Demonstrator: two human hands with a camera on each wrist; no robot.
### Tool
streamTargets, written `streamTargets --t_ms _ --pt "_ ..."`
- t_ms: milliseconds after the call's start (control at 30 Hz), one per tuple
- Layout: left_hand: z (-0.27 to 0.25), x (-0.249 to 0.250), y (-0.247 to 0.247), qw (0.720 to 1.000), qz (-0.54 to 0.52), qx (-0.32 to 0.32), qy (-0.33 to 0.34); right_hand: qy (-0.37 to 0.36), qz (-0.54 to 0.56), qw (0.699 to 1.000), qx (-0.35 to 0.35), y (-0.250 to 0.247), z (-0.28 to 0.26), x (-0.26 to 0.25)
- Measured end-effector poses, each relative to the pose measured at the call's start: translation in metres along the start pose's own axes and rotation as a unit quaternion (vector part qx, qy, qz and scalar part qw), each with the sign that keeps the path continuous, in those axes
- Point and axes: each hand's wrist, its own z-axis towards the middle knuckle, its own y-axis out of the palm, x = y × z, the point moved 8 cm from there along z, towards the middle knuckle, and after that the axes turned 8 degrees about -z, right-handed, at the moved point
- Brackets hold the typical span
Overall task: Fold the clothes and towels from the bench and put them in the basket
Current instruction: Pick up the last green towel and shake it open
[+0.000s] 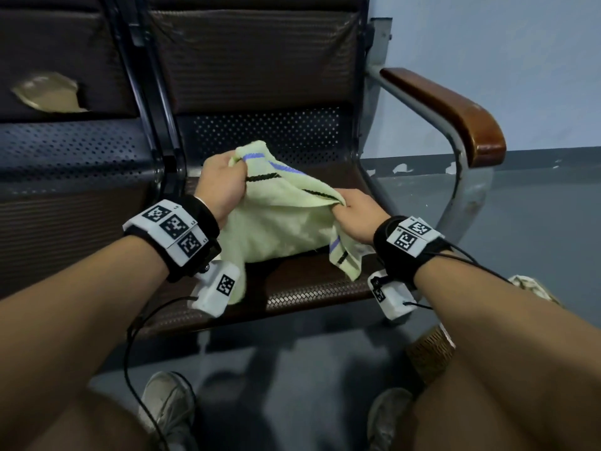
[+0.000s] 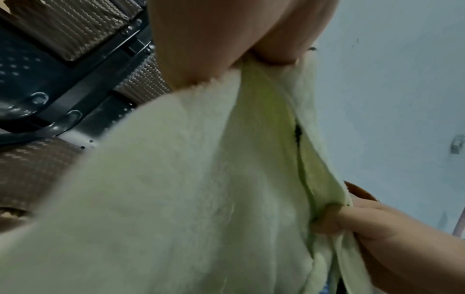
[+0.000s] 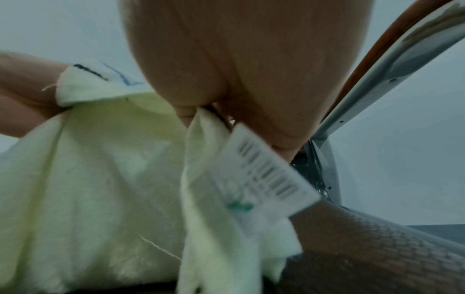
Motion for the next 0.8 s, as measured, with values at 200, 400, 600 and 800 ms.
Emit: streamTargets --t_ms 200,400,600,800 --pt "0.012 -0.015 -0.038 0.959 0.279 0.048 -0.028 0.006 0.05 0.99 0.131 -0.019 0.006 -0.011" --pt "-0.034 -0.013 0.046 0.925 0.27 -0.261 0.053 -0.067 0.07 0.985 0.142 -0.01 0.01 -0.054" --pt "-0.029 0.005 0.043 0.936 0.278 -0.179 0.122 -0.081 0.222 0.971 0.036 0.004 0.013 -0.06" --pt "-0.03 0.026 0.036 0.989 -0.032 -0.14 0.024 -0.068 0.084 0.985 -0.132 0.054 0.01 -0.047"
